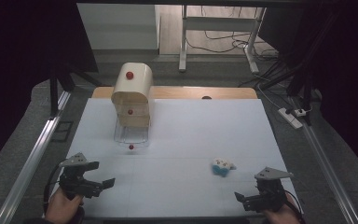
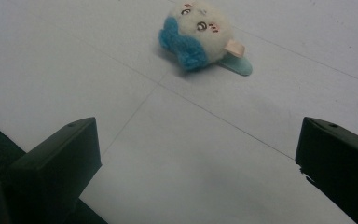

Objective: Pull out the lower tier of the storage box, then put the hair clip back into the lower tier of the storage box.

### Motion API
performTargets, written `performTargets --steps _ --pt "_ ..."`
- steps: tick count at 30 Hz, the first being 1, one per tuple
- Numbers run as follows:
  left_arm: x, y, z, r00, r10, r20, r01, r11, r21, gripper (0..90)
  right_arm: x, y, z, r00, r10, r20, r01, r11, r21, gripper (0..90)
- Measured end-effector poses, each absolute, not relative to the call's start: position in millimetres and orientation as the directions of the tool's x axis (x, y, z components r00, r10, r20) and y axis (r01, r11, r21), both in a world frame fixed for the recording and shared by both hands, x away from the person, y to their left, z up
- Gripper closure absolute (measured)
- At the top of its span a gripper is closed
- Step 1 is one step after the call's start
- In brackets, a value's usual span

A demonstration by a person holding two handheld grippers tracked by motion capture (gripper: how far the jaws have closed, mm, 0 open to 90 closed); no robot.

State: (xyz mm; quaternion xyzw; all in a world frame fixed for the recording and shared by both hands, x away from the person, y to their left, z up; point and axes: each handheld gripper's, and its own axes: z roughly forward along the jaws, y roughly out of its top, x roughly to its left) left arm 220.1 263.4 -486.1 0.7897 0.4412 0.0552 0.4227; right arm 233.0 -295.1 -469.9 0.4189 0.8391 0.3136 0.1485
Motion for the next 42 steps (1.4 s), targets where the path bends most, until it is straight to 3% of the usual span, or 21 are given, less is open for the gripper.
performTargets --steps 42 --pt "202 271 -483 0.587 0.775 -0.234 0.648 -0.278 0.709 0.3 235 -298 -469 -0.608 0.792 0.061 0.624 0.429 0.654 0.0"
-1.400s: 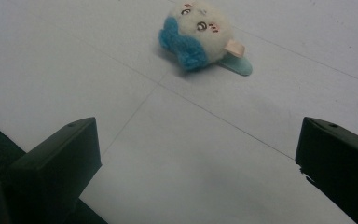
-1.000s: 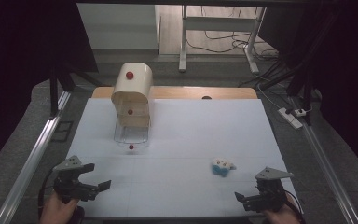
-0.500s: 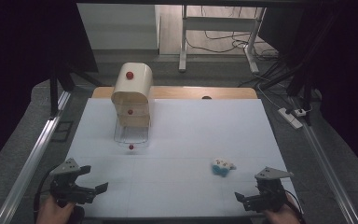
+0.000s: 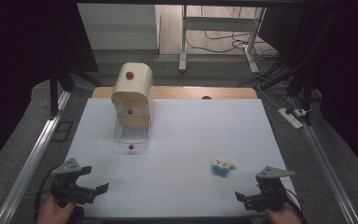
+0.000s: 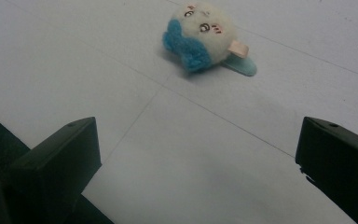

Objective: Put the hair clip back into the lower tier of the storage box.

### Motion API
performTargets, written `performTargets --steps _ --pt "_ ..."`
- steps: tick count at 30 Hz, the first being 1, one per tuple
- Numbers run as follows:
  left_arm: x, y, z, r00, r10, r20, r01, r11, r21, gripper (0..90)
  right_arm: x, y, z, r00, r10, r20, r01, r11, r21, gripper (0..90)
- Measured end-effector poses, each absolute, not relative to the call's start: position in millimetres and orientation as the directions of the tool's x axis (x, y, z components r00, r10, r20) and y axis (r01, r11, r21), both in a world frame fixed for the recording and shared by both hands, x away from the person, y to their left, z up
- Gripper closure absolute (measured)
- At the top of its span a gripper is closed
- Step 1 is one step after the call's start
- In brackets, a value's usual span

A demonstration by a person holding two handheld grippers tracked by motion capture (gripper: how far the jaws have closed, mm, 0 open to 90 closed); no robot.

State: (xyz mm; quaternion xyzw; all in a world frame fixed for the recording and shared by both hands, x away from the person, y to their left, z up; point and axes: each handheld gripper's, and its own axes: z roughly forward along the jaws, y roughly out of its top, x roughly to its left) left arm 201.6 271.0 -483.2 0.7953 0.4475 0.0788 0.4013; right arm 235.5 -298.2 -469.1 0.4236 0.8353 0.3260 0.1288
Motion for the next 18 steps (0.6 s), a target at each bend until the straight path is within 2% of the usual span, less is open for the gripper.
performTargets --steps 18 --pt "203.2 270.7 -483.8 0.589 0.771 -0.243 0.654 -0.278 0.704 0.8 244.7 -290.4 -469.8 -0.637 0.768 0.061 0.593 0.439 0.675 0.0"
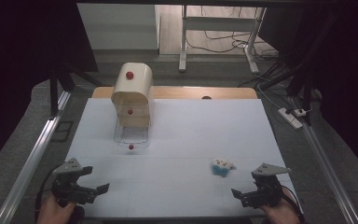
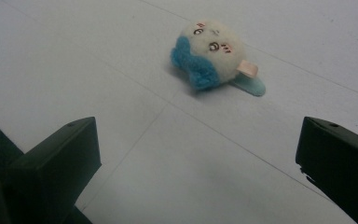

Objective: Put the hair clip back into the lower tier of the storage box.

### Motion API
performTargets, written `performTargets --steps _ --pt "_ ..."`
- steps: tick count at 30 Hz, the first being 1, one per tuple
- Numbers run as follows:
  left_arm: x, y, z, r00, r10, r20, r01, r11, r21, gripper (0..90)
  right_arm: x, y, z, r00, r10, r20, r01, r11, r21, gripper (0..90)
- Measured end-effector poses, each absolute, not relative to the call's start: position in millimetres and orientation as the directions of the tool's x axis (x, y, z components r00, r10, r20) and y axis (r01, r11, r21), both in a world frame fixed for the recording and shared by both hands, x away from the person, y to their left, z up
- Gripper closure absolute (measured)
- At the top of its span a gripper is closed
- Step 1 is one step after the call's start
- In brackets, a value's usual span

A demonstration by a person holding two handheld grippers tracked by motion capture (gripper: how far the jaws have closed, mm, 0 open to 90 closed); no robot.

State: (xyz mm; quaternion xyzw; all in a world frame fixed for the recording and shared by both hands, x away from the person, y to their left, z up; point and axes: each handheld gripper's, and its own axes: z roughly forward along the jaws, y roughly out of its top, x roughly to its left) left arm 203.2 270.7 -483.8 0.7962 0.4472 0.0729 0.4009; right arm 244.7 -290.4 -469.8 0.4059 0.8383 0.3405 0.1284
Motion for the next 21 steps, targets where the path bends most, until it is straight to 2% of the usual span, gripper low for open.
performTargets --steps 21 --pt "204 270 -484 0.591 0.769 -0.243 0.657 -0.284 0.698 1.0 261 -272 -478 -0.656 0.754 0.028 0.583 0.482 0.654 0.0"
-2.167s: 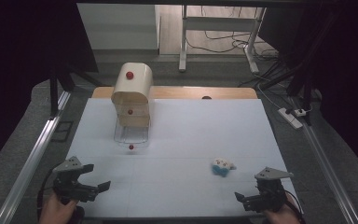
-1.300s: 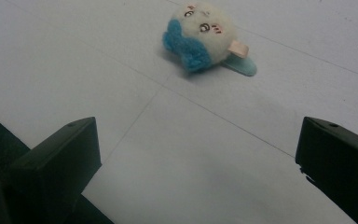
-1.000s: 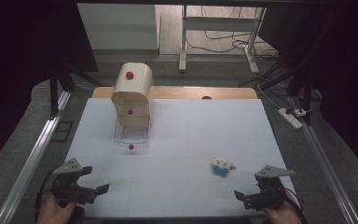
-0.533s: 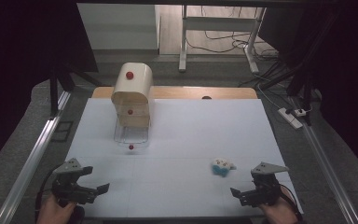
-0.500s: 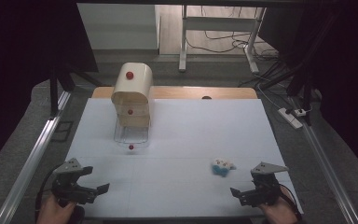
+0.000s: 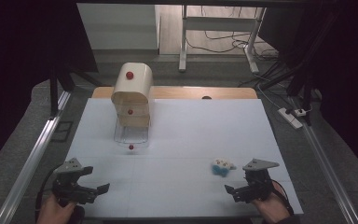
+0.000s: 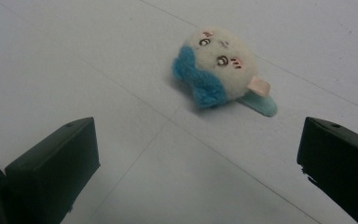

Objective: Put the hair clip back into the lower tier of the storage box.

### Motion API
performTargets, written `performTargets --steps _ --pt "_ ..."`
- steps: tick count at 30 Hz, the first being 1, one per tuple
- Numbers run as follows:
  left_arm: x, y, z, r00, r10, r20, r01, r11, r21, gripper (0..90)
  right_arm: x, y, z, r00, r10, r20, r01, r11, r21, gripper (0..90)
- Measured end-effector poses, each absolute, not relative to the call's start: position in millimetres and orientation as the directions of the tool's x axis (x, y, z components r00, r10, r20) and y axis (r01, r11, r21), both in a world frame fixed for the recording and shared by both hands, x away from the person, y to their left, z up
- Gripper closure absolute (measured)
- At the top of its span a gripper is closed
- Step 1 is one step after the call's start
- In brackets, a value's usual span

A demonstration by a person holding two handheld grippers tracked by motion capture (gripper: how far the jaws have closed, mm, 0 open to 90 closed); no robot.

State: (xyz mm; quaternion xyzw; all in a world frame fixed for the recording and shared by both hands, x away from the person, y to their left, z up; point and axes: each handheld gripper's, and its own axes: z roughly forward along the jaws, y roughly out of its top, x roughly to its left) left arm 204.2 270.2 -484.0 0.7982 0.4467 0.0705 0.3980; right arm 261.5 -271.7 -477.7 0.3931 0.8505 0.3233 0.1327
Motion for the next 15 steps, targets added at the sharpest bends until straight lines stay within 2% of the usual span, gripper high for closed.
performTargets --steps 15 --pt "205 270 -484 0.59 0.77 -0.243 0.66 -0.286 0.695 1.1 276 -262 -486 -0.64 0.768 0.025 0.608 0.486 0.627 0.0"
